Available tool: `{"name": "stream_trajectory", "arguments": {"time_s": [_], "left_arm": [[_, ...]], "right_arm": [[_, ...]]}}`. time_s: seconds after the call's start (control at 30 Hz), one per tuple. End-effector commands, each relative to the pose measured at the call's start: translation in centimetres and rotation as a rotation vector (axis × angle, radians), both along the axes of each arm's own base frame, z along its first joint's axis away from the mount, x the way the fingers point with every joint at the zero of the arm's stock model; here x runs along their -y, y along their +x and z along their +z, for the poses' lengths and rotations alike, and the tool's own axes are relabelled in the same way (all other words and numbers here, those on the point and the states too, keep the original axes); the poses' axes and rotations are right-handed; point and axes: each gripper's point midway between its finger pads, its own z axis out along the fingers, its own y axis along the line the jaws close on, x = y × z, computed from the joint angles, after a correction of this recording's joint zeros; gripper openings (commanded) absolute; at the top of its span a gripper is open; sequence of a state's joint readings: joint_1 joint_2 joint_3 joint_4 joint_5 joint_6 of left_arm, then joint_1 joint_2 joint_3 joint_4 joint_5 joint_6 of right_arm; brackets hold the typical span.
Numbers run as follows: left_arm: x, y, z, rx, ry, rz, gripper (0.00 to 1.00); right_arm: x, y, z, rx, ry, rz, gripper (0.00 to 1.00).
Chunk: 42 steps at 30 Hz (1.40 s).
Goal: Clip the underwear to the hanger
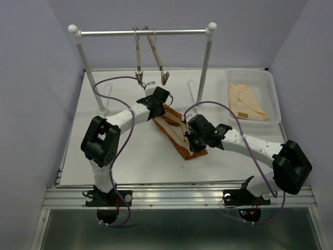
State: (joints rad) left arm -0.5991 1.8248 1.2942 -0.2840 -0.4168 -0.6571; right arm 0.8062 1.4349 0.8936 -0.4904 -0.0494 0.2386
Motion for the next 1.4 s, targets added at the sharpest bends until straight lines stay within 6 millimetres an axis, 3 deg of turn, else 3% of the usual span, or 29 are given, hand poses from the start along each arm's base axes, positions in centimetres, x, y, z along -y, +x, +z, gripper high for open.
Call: {"name": "stream_trajectory", "arguments": {"time_s": [0.0,0.13,0.17,0.2,0.27,0.3,0.33,0.4,0.43,0.47,0.5,0.57,0.6,0.63,0.73,0.77,0.83,0.93,1.0,1.03,1.07,1.1,1.13,1.27,1.33,1.37], "left_arm": [[-1.2,2.6,4.4,0.102,-0.053,0.131,0.49],[-1.7,3.6,5.1,0.125,-0.074,0.168,0.48],[-2.5,3.3,4.7,0.113,-0.052,0.198,0.46],[-2.7,3.0,4.2,0.099,-0.057,0.216,0.44],[-4.1,2.6,3.7,0.093,-0.095,0.294,0.39],[-4.8,1.4,1.9,0.05,-0.107,0.31,0.39],[-6.1,0.7,0.9,0.04,-0.139,0.353,0.39],[-7.0,-0.1,0.1,0.032,-0.177,0.38,0.4],[-7.5,-0.5,-0.3,0.026,-0.186,0.39,0.41],[-8.3,-0.7,0.2,0.04,-0.205,0.417,0.48],[-8.8,-1.7,-0.7,0.02,-0.197,0.421,0.53],[-9.3,-2.4,-0.1,0.032,-0.208,0.434,0.66],[-9.8,-3.3,-0.6,0.02,-0.2,0.445,0.68],[-10.2,-3.8,0.0,0.032,-0.207,0.46,0.74],[-11.8,-5.0,-0.2,0.034,-0.203,0.505,0.76],[-12.3,-5.5,0.4,0.034,-0.201,0.515,0.76],[-13.7,-6.2,1.4,0.053,-0.195,0.552,0.77],[-15.4,-7.2,2.3,0.077,-0.193,0.617,0.82],[-16.4,-8.3,2.9,0.084,-0.198,0.642,0.95],[-16.5,-8.4,3.3,0.095,-0.205,0.642,0.99],[-16.5,-8.6,4.1,0.118,-0.227,0.636,0.99],[-16.4,-8.7,4.3,0.125,-0.233,0.621,0.99],[-15.8,-8.6,4.6,0.129,-0.259,0.588,0.99],[-13.2,-8.0,5.6,0.15,-0.344,0.446,0.99],[-10.6,-8.3,5.0,0.126,-0.384,0.312,0.99],[-9.4,-7.6,5.2,0.145,-0.416,0.267,0.99]], "right_arm": [[0.8,2.4,5.7,0.188,-0.044,-0.009,0.01],[-1.5,1.6,9.0,0.263,0.018,0.09,0.01],[-3.2,0.2,9.7,0.277,0.041,0.163,0.01],[-3.4,0.5,9.9,0.289,0.04,0.171,0.01],[-6.3,-1.8,9.0,0.307,0.015,0.308,0.01],[-7.7,-2.5,9.1,0.308,0.022,0.355,0.01],[-9.6,-4.2,7.2,0.283,-0.008,0.45,0.01],[-11.4,-5.7,5.7,0.286,-0.044,0.545,0.01],[-12.7,-6.2,5.5,0.303,-0.048,0.593,0.01],[-13.7,-7.5,3.6,0.285,-0.086,0.645,0.02],[-14.3,-7.8,3.2,0.283,-0.085,0.657,0.04],[-15.1,-7.8,3.1,0.283,-0.064,0.659,0.45],[-15.3,-7.8,3.5,0.293,-0.046,0.654,0.52],[-15.5,-7.8,3.7,0.301,-0.027,0.652,0.69],[-15.7,-8.1,5.6,0.322,0.047,0.628,0.89],[-15.4,-8.0,5.7,0.327,0.057,0.611,0.92],[-15.2,-7.8,6.8,0.354,0.086,0.587,0.99],[-14.7,-7.2,7.3,0.339,0.117,0.506,1.0],[-13.8,-5.2,8.3,0.306,0.168,0.404,1.0],[-13.9,-5.8,8.5,0.286,0.19,0.426,1.0],[-13.0,-3.3,8.9,0.256,0.228,0.32,1.0],[-12.7,-3.0,8.9,0.197,0.27,0.306,1.0],[-11.5,-0.8,8.4,0.161,0.291,0.226,1.0],[-11.1,1.5,6.8,0.114,0.292,0.161,1.0],[-11.1,3.1,5.5,0.096,0.286,0.122,1.0],[-11.4,4.2,5.8,0.097,0.316,0.108,1.0]]}}
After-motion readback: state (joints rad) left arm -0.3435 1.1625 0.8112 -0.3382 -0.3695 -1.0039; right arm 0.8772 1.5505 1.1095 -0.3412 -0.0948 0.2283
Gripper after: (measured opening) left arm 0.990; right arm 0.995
